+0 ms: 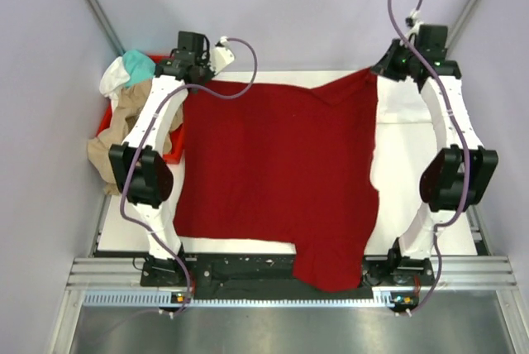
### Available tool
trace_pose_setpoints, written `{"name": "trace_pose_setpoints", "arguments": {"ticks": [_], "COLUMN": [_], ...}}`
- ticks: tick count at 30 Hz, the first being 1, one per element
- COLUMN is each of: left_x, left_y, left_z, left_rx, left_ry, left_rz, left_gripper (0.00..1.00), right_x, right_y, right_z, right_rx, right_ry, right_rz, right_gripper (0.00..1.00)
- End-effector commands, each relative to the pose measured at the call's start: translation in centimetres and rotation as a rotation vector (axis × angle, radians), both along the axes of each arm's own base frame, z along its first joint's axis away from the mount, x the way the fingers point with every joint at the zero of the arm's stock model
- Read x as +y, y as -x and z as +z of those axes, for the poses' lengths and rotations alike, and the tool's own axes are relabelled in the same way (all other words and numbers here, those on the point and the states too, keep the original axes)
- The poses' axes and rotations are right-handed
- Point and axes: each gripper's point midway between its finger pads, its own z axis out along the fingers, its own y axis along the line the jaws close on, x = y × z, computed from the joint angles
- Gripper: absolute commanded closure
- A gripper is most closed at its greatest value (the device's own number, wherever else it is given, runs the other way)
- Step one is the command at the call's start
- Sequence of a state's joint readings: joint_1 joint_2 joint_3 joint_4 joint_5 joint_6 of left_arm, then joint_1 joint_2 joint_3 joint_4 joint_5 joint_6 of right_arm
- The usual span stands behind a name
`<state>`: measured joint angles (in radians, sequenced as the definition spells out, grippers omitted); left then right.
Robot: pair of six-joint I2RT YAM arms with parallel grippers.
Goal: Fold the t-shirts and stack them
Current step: Flatten out the tshirt, then fold the flattened tshirt in 1/3 of the way
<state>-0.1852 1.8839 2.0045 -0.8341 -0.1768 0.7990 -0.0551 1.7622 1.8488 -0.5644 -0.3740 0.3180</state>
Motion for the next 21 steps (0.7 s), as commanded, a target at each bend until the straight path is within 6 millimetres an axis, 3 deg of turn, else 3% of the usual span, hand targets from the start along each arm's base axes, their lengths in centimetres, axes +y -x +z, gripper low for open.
{"name": "trace_pose_setpoints", "arguments": {"ticks": [1,6,10,13,17,21], "left_x": [-1.3,-1.5,-1.3,-0.2,0.8,1.3], "left_y": [-2.7,-1.8,0.3,0.7,1.0,-0.4], "left_z": [-2.5,-8.6,-12.3,-13.2,-14.3,-14.2], "left_rx": [-0.038,0.081,0.156,0.133,0.142,0.126], "left_ry": [0.005,-0.059,-0.100,-0.181,-0.254,-0.294], "left_rz": [-0.041,-0.091,-0.138,-0.150,-0.176,-0.153], "left_gripper": [1.00,1.00,1.00,1.00,1.00,1.00], "right_x": [0.8,0.7,0.9,0.4,0.3,2.2], "right_y": [0.0,2.5,5.5,7.9,10.1,11.9], "right_z": [-2.3,-8.4,-11.8,-13.5,-13.5,-12.4], "right_rx": [0.033,0.190,0.289,0.342,0.358,0.354], "right_ry": [-0.030,-0.074,-0.124,-0.149,-0.217,-0.302], "right_rz": [0.043,0.044,0.047,0.017,0.012,0.090], "right_gripper": [1.00,1.00,1.00,1.00,1.00,1.00]}}
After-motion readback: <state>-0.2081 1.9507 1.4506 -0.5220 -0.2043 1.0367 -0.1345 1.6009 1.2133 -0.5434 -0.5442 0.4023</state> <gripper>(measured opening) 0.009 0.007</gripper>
